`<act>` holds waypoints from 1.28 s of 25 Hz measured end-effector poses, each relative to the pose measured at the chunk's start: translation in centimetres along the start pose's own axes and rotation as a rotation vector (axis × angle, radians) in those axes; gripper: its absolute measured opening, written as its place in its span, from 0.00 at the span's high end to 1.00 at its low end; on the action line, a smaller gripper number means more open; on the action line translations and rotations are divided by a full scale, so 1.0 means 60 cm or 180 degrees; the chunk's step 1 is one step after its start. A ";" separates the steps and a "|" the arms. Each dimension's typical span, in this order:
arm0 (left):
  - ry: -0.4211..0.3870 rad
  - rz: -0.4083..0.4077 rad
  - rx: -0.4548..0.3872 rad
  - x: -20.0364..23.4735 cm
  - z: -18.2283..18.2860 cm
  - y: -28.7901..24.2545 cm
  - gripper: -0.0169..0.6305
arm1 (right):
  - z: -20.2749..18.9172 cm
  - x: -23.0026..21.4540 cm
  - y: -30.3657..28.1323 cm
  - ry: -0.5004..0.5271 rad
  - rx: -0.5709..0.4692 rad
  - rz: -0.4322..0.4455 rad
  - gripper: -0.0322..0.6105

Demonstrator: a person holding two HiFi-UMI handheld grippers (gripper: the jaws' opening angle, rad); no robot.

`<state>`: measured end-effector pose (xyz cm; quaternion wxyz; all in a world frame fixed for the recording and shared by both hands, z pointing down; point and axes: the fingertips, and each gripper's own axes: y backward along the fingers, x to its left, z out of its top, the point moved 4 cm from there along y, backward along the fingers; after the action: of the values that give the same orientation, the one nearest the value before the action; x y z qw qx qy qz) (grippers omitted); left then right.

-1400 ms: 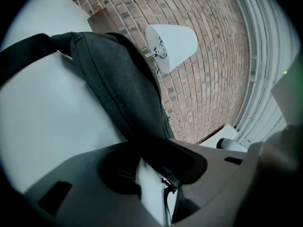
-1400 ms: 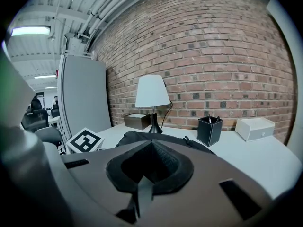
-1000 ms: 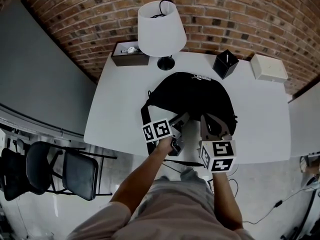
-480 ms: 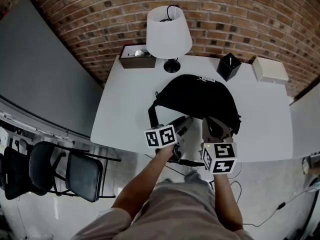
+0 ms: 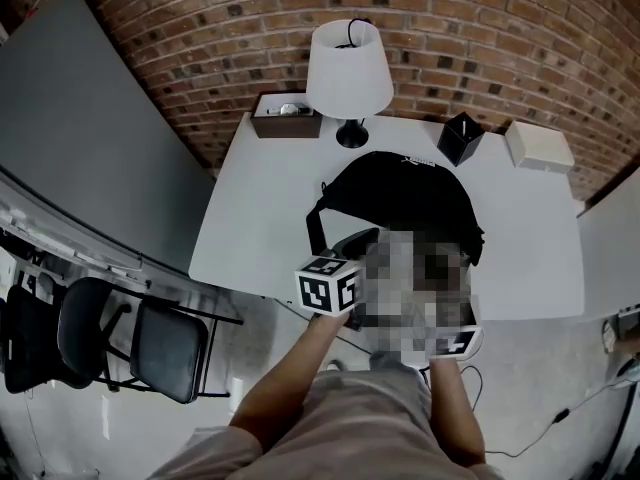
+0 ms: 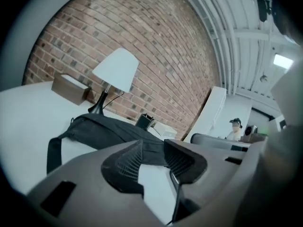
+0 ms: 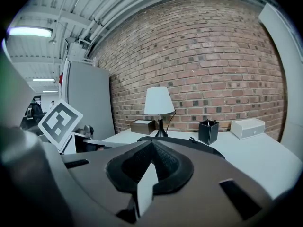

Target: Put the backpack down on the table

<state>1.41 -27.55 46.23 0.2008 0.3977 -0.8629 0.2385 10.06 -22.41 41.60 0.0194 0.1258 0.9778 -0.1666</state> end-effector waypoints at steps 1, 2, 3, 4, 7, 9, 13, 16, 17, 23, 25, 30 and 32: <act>-0.0119 0.0009 -0.0010 -0.010 0.007 0.007 0.75 | 0.003 0.004 0.005 0.0007 -0.0019 0.0004 0.95; -0.0224 0.0022 -0.0027 -0.019 0.012 0.015 0.75 | 0.006 0.007 0.011 0.0004 -0.0038 0.0007 0.95; -0.0311 0.0040 -0.0048 -0.028 0.018 0.023 0.75 | 0.009 0.010 0.017 -0.0012 -0.0059 0.0007 0.95; -0.0386 0.0057 -0.0068 -0.037 0.022 0.031 0.76 | 0.011 0.013 0.023 -0.0036 -0.0080 0.0004 0.95; -0.0599 0.0066 -0.0094 -0.065 0.025 0.056 0.76 | 0.019 0.027 0.046 -0.0064 -0.0151 -0.0023 0.95; -0.0705 0.0054 -0.0087 -0.084 0.020 0.071 0.76 | 0.022 0.038 0.062 -0.0029 -0.0192 -0.0043 0.95; -0.0890 0.0021 -0.0122 -0.115 0.015 0.101 0.77 | 0.026 0.057 0.092 0.0031 -0.0263 -0.0098 0.95; -0.1022 0.0039 -0.0207 -0.131 0.016 0.127 0.82 | 0.028 0.071 0.119 0.0055 -0.0330 -0.0162 0.95; -0.1059 0.0047 -0.0239 -0.136 0.017 0.136 0.85 | 0.028 0.075 0.127 0.0067 -0.0351 -0.0184 0.95; -0.1175 0.0024 -0.0341 -0.164 0.008 0.177 0.95 | 0.022 0.095 0.166 0.0096 -0.0415 -0.0244 0.95; -0.1229 0.0013 -0.0355 -0.173 0.002 0.185 0.96 | 0.016 0.098 0.173 0.0105 -0.0410 -0.0266 0.95; -0.1333 0.0026 -0.0287 -0.182 -0.012 0.197 0.97 | 0.010 0.111 0.185 0.0182 -0.0391 -0.0309 0.95; -0.1342 0.0015 -0.0292 -0.187 -0.013 0.201 0.97 | 0.010 0.113 0.188 0.0196 -0.0404 -0.0314 0.95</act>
<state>-1.13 -13.63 37.81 0.0331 0.4272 -0.8967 0.1109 6.32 -10.69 36.86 -0.0109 0.0811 0.9915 -0.1011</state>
